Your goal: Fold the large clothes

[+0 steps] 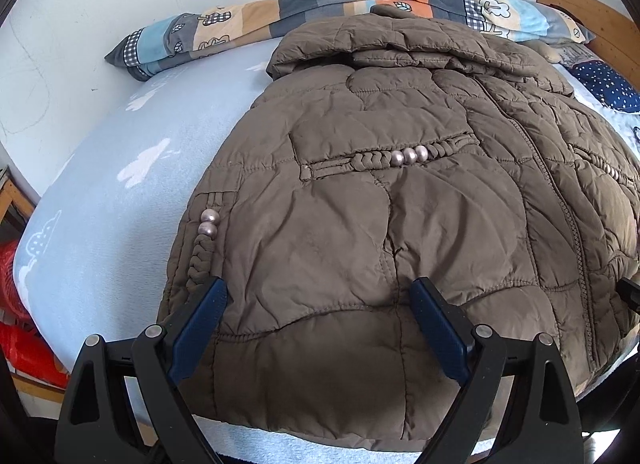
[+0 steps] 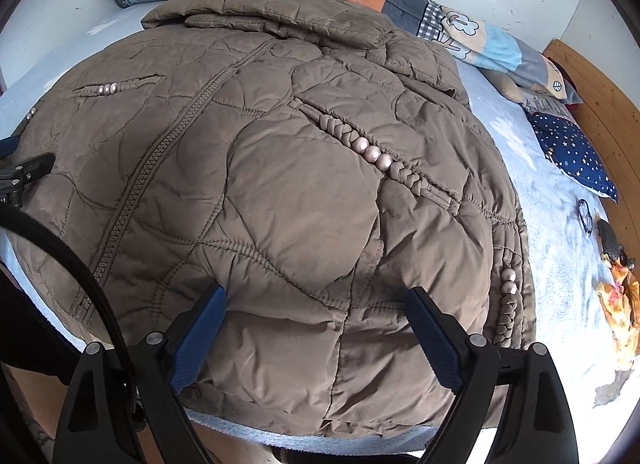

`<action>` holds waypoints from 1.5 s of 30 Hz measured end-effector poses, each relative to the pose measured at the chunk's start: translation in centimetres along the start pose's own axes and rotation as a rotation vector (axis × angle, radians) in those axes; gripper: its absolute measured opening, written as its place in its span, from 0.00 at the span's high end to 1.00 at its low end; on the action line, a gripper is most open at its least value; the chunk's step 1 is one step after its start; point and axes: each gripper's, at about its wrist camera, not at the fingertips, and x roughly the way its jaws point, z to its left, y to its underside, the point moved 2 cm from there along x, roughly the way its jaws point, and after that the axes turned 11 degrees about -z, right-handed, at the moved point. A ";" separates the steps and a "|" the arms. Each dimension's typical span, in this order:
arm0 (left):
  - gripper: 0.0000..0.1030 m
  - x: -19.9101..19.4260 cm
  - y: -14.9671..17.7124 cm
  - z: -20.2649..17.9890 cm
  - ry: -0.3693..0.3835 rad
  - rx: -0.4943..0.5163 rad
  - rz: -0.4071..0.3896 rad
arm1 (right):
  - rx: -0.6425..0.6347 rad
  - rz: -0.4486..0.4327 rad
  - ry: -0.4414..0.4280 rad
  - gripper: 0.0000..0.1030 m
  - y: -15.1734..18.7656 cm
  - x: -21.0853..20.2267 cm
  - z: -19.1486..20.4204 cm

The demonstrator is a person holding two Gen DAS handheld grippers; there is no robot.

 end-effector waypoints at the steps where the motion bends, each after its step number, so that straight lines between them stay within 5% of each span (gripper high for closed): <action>1: 0.10 -0.3 -0.2 0.2 -0.002 -0.006 -0.014 | -0.001 -0.001 0.000 0.09 0.0 -0.1 0.0; 10: 0.10 -2.8 -2.4 4.9 -0.026 -0.161 -0.104 | 0.003 -0.090 0.043 0.09 -0.7 -2.5 -1.5; 15: 0.10 -2.8 -3.4 8.9 0.001 -0.274 -0.067 | 0.263 -0.144 -0.013 0.09 -1.2 -4.6 -8.1; 24: 0.10 -0.8 -3.3 13.8 0.118 -0.360 0.083 | 0.734 -0.069 -0.209 0.09 1.5 -4.1 -19.4; 26: 0.10 -0.2 -2.3 14.7 0.175 -0.444 0.123 | 0.832 -0.050 -0.263 0.09 2.7 -3.3 -20.7; 37: 0.10 1.9 1.7 17.2 0.329 -0.685 0.263 | 1.073 0.127 -0.391 0.09 7.9 0.7 -19.8; 45: 0.10 2.6 2.8 13.6 0.392 -0.670 0.349 | 1.034 0.201 -0.472 0.08 7.7 1.9 -15.3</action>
